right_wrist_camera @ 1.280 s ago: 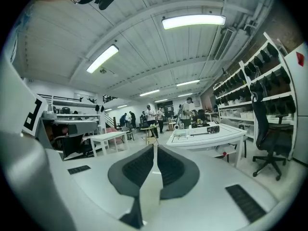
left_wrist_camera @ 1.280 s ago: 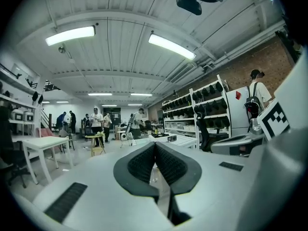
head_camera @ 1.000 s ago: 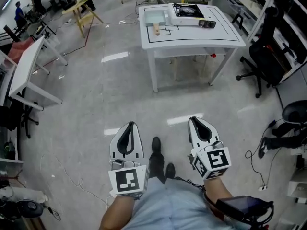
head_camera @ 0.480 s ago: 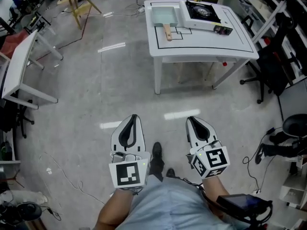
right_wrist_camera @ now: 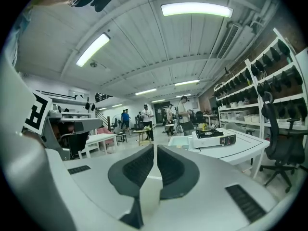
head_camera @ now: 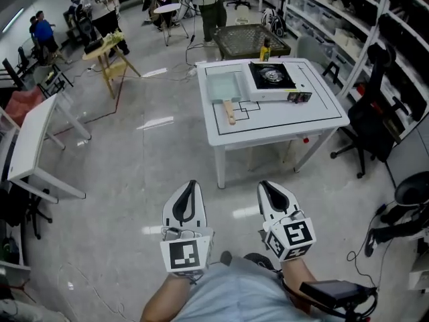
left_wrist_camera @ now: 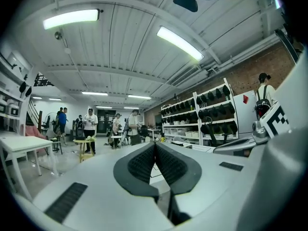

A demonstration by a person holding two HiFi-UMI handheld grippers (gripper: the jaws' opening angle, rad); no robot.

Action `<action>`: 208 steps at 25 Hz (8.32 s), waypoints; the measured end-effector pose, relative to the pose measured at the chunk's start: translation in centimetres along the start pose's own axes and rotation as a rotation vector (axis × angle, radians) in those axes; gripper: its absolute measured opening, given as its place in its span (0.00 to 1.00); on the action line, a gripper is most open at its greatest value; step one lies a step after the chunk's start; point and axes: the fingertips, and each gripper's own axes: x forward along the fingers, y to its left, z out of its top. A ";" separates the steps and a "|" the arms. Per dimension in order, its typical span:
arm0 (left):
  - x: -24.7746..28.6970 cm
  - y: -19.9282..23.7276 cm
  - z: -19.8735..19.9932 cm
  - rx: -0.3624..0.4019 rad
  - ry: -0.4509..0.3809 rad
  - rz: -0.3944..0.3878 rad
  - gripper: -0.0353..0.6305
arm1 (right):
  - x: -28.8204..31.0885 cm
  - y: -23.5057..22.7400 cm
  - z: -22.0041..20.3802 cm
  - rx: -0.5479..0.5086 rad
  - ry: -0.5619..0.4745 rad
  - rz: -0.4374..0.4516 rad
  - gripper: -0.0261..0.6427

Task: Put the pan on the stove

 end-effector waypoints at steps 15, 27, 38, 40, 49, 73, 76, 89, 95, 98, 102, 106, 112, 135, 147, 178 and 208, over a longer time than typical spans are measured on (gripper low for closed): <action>13.1 -1.6 -6.2 0.005 0.142 -0.063 0.08 | 8.8 -9.4 -4.3 0.090 0.091 -0.052 0.12; 28.8 -0.4 -8.1 0.035 0.218 0.020 0.08 | 23.0 -18.1 -4.3 0.147 0.163 0.069 0.12; 34.8 1.2 -0.7 0.066 0.074 0.107 0.08 | 29.8 -21.4 5.7 0.067 0.032 0.152 0.12; 35.0 2.0 0.0 0.065 0.055 0.129 0.08 | 30.7 -21.5 6.8 0.053 0.017 0.157 0.12; 37.9 6.2 -0.7 0.040 0.042 0.163 0.08 | 35.8 -21.1 6.9 0.025 0.036 0.168 0.12; 51.5 11.0 -17.6 -0.061 0.380 0.043 0.08 | 46.7 -24.9 -11.2 0.273 0.421 0.092 0.12; 52.3 11.1 -17.8 -0.077 0.382 0.047 0.08 | 47.3 -25.4 -11.0 0.299 0.416 0.094 0.12; 55.5 13.9 -19.7 -0.101 0.427 0.047 0.08 | 51.2 -21.6 -11.7 0.744 0.530 0.387 0.37; 56.1 15.1 -21.4 -0.168 0.455 0.048 0.08 | 53.4 -20.3 -12.6 0.866 0.579 0.426 0.37; 56.4 16.3 -21.5 -0.169 0.457 0.056 0.08 | 54.5 -19.9 -12.5 0.935 0.584 0.425 0.37; 56.4 17.2 -21.7 -0.173 0.457 0.067 0.08 | 55.1 -19.9 -12.6 1.064 0.579 0.425 0.37; 56.5 17.7 -21.6 -0.169 0.454 0.069 0.08 | 55.3 -20.0 -12.9 1.174 0.568 0.425 0.37; 56.3 17.8 -21.3 -0.164 0.451 0.071 0.08 | 55.7 -20.0 -12.3 1.252 0.514 0.460 0.31; 56.4 18.1 -15.2 -0.111 0.367 0.068 0.08 | 56.4 -20.1 -4.1 1.266 0.341 0.558 0.26; 56.0 17.6 -5.8 -0.102 0.199 0.023 0.08 | 54.8 -19.6 7.5 1.190 0.206 0.579 0.26; 59.1 -4.5 -3.9 -0.067 0.145 0.049 0.08 | 44.6 -38.2 6.9 1.189 0.236 0.574 0.26; 64.7 -11.1 -4.7 -0.053 0.170 0.026 0.08 | 44.2 -47.0 4.5 1.250 0.273 0.500 0.26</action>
